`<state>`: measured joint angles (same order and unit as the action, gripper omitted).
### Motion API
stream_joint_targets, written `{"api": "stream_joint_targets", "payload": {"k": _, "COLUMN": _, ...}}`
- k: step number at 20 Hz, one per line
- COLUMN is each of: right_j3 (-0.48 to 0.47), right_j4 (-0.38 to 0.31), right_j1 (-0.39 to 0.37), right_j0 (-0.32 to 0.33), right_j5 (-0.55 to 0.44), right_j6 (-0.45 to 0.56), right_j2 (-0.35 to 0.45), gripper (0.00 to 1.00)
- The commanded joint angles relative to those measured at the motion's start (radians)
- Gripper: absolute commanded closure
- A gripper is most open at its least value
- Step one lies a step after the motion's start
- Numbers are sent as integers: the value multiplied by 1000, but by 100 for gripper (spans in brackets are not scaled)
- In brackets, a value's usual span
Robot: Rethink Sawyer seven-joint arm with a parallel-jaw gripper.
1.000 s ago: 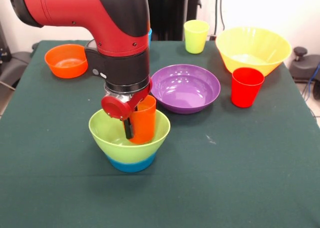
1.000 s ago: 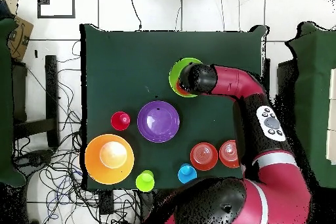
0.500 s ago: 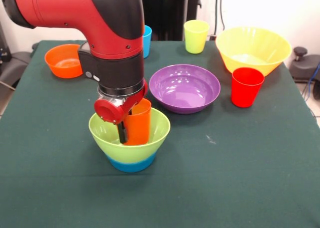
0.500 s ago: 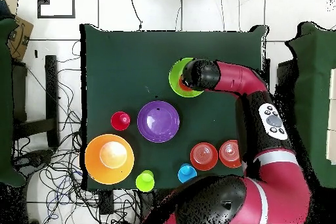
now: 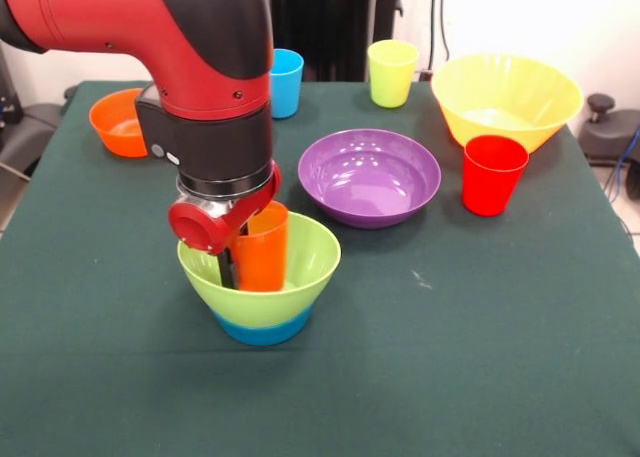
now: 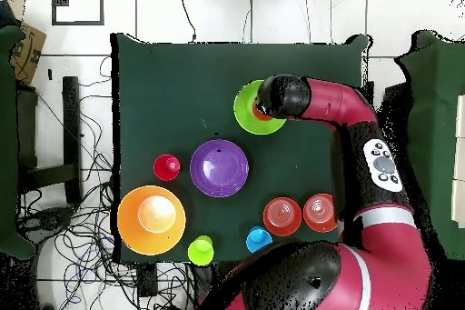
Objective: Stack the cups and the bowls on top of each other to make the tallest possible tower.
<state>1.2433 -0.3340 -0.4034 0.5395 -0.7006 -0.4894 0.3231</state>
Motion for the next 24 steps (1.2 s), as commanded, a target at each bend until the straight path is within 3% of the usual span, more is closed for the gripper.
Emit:
{"api": "stream_joint_targets", "payload": {"k": 1, "right_j3": -55, "right_j4": -94, "right_j1": 27, "right_j0": -12, "right_j5": -129, "right_j6": 130, "right_j2": 45, "gripper": 100}}
{"api": "stream_joint_targets", "payload": {"k": 10, "right_j3": -32, "right_j4": -137, "right_j1": 28, "right_j0": -45, "right_j5": -219, "right_j6": 110, "right_j2": -13, "gripper": 100}}
{"api": "stream_joint_targets", "payload": {"k": 11, "right_j3": -24, "right_j4": -147, "right_j1": 27, "right_j0": -39, "right_j5": -225, "right_j6": 104, "right_j2": -7, "gripper": 0}}
{"api": "stream_joint_targets", "payload": {"k": 24, "right_j3": 14, "right_j4": -145, "right_j1": 30, "right_j0": 26, "right_j5": -198, "right_j6": 125, "right_j2": 51, "gripper": 0}}
